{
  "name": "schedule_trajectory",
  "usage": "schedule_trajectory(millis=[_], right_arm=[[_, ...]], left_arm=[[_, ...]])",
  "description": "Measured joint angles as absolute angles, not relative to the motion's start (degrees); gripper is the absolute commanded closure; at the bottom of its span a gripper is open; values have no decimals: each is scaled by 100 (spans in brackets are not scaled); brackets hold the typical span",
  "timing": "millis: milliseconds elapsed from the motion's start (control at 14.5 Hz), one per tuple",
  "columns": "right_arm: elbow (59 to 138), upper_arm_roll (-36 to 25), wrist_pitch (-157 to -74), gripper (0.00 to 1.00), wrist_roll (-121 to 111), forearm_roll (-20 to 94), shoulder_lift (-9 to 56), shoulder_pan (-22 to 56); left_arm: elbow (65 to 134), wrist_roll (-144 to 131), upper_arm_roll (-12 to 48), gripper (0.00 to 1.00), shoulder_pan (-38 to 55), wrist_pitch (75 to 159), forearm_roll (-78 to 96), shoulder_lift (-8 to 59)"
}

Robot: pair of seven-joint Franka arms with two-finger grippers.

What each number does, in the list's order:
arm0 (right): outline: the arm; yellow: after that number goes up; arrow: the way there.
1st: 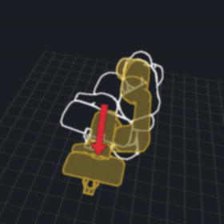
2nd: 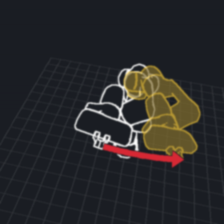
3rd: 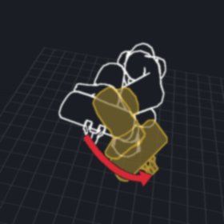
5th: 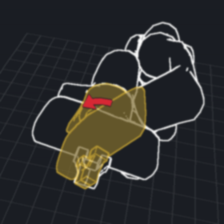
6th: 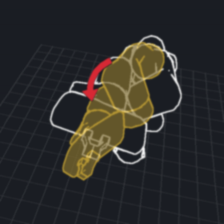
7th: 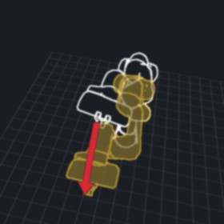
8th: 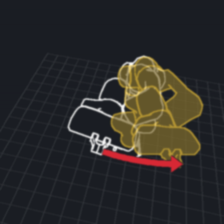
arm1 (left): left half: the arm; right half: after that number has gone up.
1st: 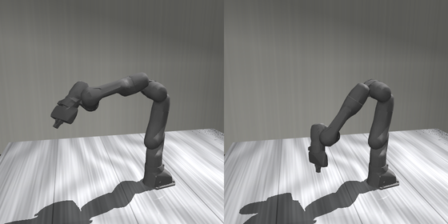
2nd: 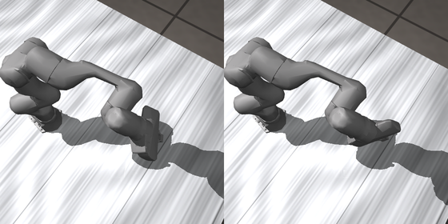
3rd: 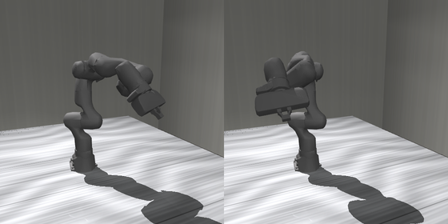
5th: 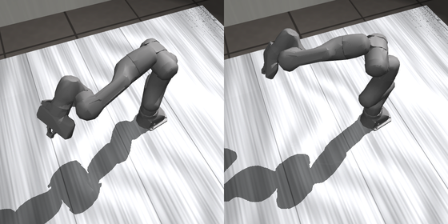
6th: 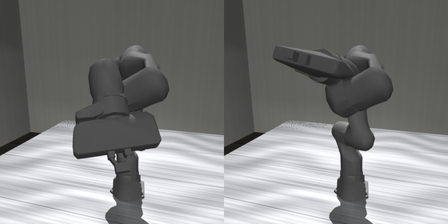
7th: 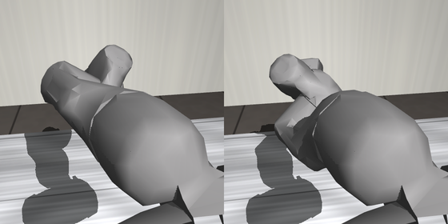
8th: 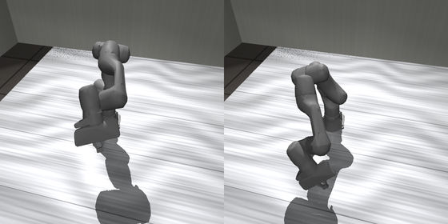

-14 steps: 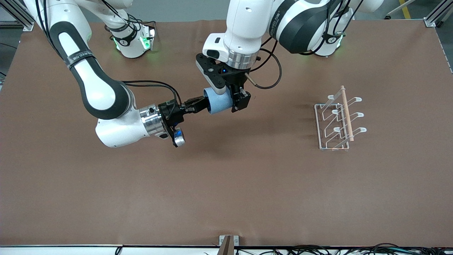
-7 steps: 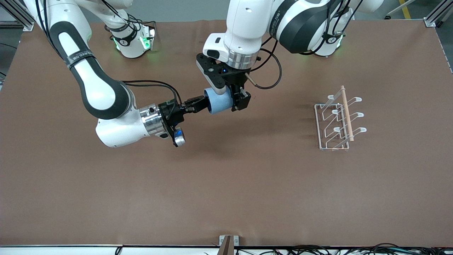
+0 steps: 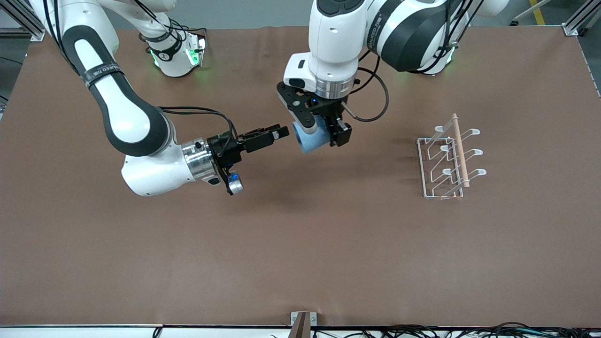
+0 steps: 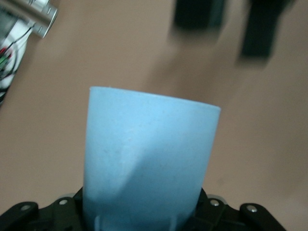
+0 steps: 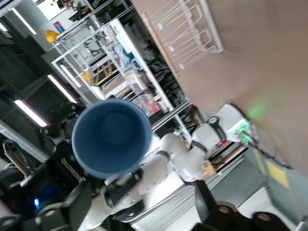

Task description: Hang cup on cup holder

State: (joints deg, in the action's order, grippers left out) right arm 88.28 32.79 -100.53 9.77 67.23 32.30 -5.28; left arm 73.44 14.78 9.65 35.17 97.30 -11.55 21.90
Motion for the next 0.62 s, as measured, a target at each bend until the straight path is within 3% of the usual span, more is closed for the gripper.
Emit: schedule_trajectory(millis=[345, 621], right_arm=[[8643, 2783, -10290, 0, 970, 5987, 3159, -617], [8592, 2527, -10878, 0, 964, 4229, 2835, -658]], left_arm=[[7388, 2392, 935, 41, 3110, 8691, -2278, 2197], [7761, 3247, 926, 41, 2790, 8077, -3323, 2264]])
